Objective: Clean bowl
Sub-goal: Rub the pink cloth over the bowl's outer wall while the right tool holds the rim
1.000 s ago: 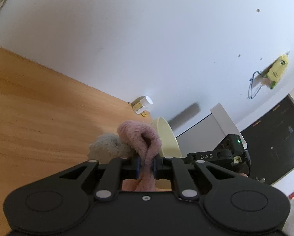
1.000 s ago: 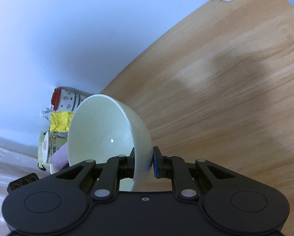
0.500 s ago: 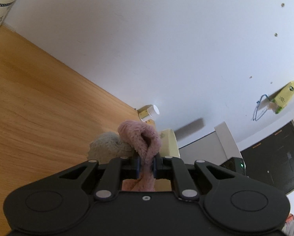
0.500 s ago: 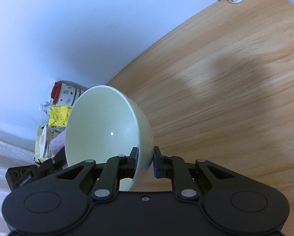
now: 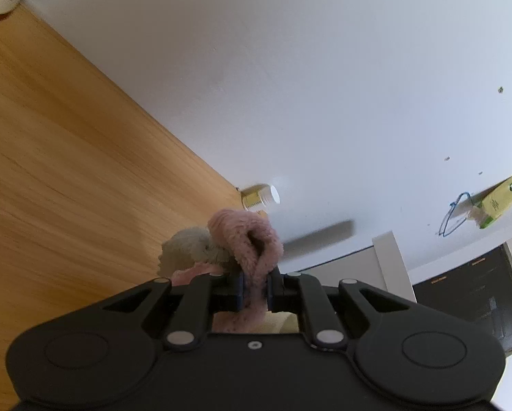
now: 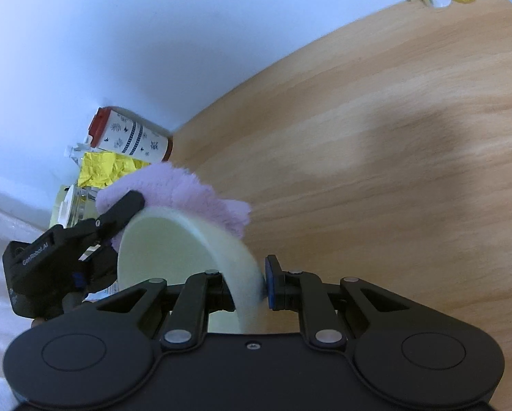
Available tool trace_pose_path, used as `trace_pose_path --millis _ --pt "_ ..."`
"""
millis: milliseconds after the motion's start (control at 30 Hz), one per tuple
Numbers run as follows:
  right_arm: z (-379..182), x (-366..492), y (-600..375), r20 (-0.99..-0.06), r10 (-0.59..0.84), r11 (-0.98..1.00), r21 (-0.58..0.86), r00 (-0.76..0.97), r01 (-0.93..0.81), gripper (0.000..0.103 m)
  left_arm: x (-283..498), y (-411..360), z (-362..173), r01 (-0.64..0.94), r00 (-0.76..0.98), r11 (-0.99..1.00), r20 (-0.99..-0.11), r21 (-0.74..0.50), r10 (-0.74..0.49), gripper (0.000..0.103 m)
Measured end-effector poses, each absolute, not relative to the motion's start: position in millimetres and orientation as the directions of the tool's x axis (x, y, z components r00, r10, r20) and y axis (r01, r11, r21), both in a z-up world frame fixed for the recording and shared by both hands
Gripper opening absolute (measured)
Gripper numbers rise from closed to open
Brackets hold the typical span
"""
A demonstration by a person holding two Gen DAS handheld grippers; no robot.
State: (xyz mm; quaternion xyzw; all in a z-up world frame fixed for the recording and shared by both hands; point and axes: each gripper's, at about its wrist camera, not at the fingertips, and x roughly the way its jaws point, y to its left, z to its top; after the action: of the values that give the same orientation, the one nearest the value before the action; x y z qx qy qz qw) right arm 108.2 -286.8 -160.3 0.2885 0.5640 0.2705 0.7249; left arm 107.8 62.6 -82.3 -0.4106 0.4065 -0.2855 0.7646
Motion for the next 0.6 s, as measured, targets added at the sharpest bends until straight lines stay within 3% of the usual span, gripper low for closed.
trace_pose_path --millis 233,600 --pt "-169 108 -284 -0.692 0.697 0.709 0.704 0.186 -0.041 0.017 110 64 -92 0.069 0.493 0.493 -0.400 -0.867 -0.772 0.010" --pt "-178 113 -293 -0.663 0.719 0.662 0.745 0.208 0.081 0.018 102 83 -114 -0.042 0.515 0.412 -0.373 -0.910 -0.772 0.010"
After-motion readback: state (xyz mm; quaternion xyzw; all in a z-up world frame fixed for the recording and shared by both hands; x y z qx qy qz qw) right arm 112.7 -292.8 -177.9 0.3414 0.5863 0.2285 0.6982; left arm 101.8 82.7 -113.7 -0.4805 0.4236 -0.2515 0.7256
